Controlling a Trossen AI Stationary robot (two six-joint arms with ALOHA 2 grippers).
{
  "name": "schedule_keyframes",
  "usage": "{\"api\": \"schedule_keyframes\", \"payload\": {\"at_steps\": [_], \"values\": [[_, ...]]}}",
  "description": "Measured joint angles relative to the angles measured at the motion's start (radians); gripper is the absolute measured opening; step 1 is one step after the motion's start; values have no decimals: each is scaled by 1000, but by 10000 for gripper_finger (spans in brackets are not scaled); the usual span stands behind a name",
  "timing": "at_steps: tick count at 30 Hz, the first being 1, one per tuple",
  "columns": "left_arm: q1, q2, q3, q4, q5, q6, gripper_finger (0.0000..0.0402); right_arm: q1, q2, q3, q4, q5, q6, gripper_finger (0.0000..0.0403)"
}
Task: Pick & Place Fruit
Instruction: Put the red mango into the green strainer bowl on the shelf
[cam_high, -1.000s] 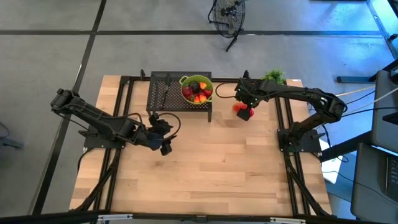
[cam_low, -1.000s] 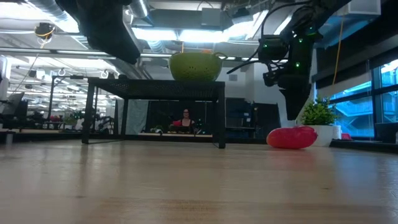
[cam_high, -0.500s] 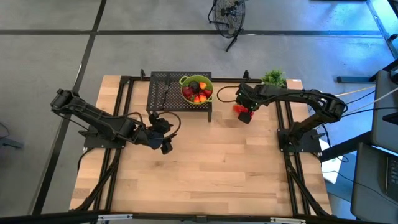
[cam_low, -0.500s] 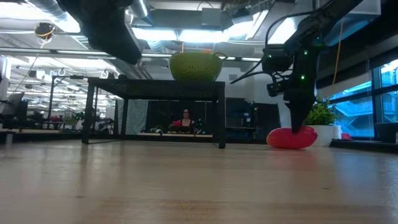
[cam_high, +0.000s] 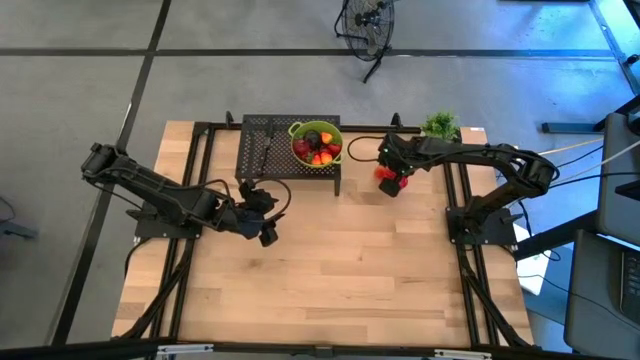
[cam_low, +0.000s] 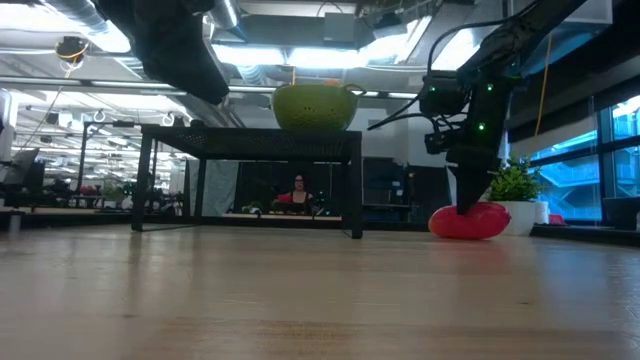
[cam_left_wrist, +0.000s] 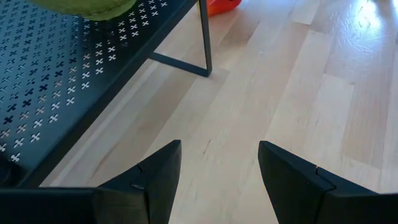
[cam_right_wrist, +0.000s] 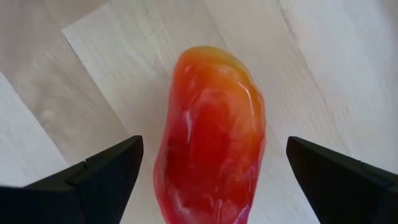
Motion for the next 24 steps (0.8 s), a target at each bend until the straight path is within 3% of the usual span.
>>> {"api": "schedule_keyframes", "payload": {"at_steps": [18,24], "values": [[0,0,0,-7,6,1,210,7,99,0,32,31,40,394],[0,0,0,-8,6,1,210,9,127,0,35,36,45,374]]}}
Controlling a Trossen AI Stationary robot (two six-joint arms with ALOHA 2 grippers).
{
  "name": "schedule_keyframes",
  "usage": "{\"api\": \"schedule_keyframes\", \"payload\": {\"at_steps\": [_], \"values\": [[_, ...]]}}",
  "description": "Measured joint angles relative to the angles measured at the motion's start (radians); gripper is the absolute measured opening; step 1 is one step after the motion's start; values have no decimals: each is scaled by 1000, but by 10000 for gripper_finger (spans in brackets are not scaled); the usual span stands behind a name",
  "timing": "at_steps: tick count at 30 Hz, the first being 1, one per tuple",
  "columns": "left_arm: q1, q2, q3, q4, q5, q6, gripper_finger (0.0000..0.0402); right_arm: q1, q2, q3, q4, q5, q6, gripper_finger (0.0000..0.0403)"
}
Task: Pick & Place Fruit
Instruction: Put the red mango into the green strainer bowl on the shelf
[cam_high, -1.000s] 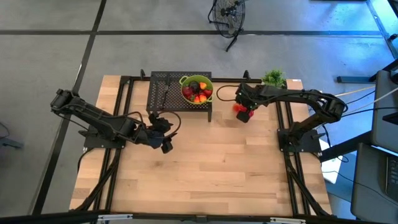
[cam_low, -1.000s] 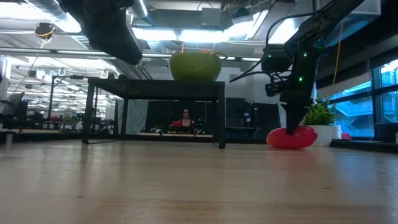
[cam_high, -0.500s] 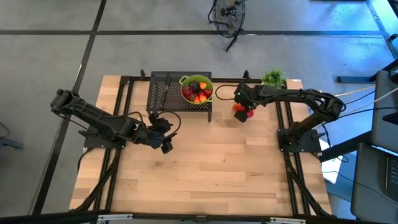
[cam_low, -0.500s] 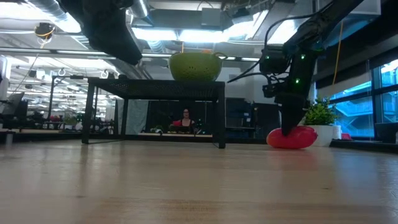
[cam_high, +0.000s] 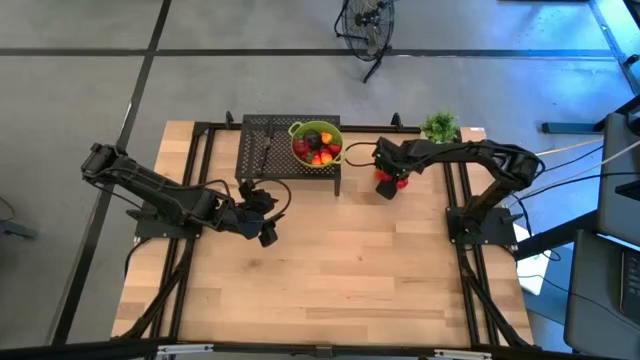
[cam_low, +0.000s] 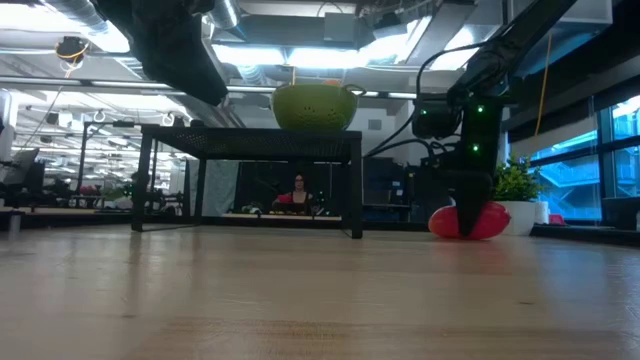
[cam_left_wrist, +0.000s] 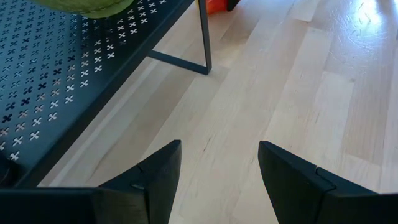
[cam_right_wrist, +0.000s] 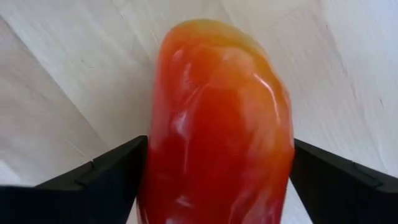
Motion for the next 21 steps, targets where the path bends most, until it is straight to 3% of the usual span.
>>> {"api": "schedule_keyframes", "payload": {"at_steps": [13,21], "values": [[0,0,0,0,0,0,210,0,3,0,-13,44,47,254],[0,0,0,0,23,0,210,2,3,1,-34,44,48,260]]}}
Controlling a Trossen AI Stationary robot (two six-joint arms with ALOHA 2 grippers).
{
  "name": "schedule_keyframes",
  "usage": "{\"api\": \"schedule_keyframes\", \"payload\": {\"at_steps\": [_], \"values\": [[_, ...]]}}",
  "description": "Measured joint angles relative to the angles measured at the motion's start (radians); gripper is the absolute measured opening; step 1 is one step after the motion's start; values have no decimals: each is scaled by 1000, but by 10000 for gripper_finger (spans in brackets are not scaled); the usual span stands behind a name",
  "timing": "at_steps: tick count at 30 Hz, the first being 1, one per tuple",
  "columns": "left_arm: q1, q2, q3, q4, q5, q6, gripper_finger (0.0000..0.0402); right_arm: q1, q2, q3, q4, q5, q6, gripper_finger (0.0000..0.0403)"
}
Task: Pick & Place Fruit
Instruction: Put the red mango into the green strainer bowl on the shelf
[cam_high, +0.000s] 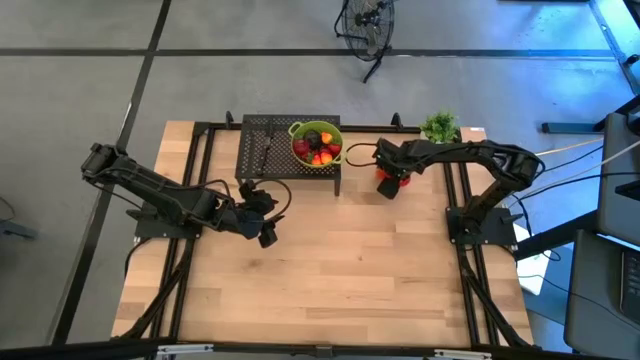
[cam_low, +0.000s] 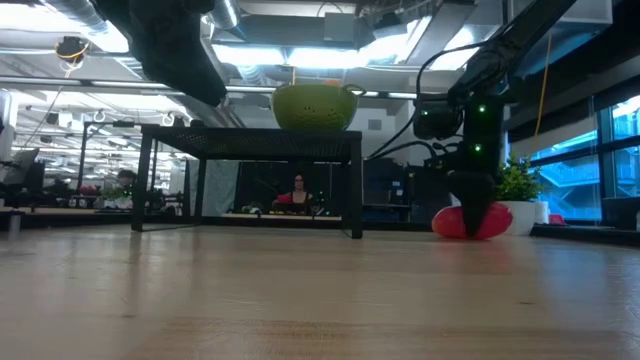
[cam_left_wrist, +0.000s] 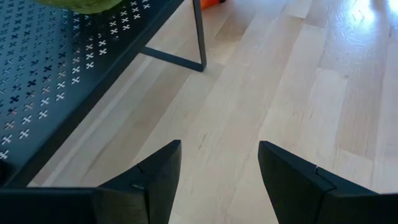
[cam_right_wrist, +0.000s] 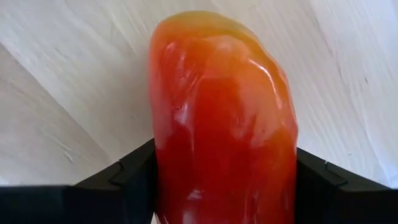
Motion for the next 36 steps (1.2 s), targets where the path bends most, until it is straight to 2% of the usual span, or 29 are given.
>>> {"api": "schedule_keyframes", "payload": {"at_steps": [9,17,24,30,36], "values": [[0,0,0,0,0,11,210,45,-48,-2,-35,-4,10,250],[0,0,0,0,26,29,210,104,-179,-2,-144,-4,84,254],[0,0,0,0,30,56,210,207,-323,-2,-206,-37,229,255],[0,0,0,-1,30,79,210,323,-420,-1,-172,-57,359,254],[0,0,0,-16,30,79,210,420,-462,-1,-64,-84,450,257]]}}
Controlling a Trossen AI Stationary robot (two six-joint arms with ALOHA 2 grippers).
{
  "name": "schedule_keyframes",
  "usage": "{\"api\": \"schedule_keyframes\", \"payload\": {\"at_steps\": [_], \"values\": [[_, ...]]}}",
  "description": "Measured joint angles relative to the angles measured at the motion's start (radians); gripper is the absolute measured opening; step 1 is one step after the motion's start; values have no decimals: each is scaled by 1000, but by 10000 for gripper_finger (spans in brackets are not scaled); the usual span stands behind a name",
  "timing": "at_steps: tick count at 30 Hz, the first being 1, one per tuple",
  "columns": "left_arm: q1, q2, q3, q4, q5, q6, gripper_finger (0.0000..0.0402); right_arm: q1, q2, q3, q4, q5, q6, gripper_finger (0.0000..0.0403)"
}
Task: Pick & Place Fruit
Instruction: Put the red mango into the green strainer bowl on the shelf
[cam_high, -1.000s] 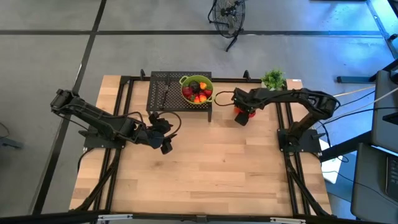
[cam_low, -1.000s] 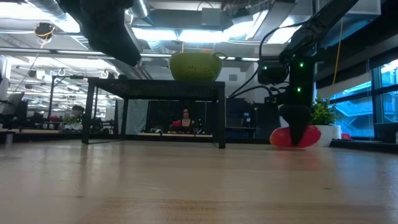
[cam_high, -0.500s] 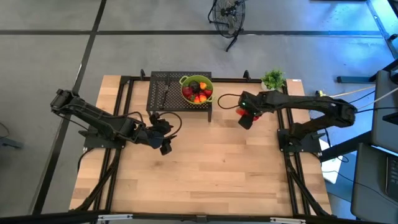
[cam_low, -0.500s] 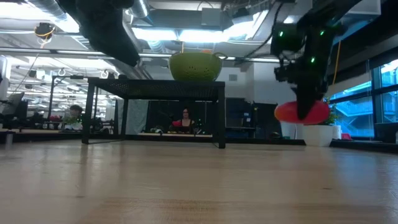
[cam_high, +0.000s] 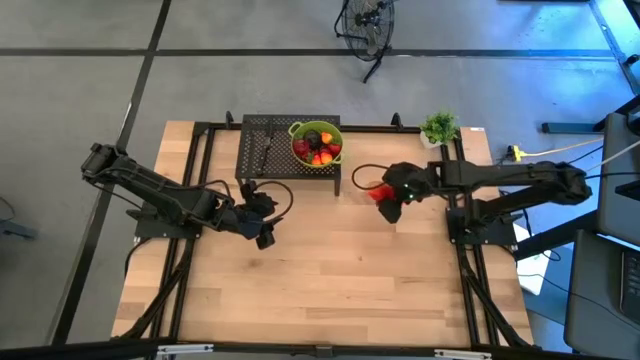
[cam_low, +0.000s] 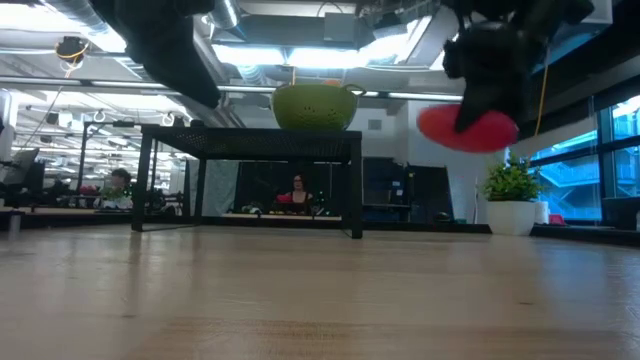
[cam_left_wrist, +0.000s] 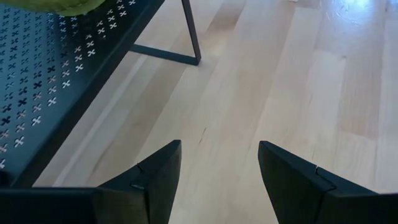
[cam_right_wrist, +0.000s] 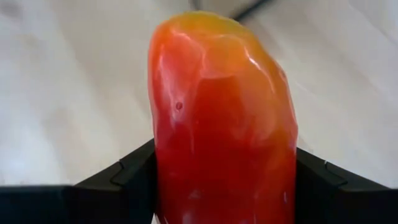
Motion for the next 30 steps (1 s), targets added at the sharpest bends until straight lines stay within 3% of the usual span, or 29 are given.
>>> {"api": "schedule_keyframes", "payload": {"at_steps": [9,18,30], "values": [[0,0,0,-11,0,0,210,60,-2,0,278,-47,11,254],[0,0,0,-11,-3,-54,210,60,-2,0,531,-50,-90,254],[0,0,0,-10,13,-118,210,60,-2,51,620,-51,-202,255]]}}
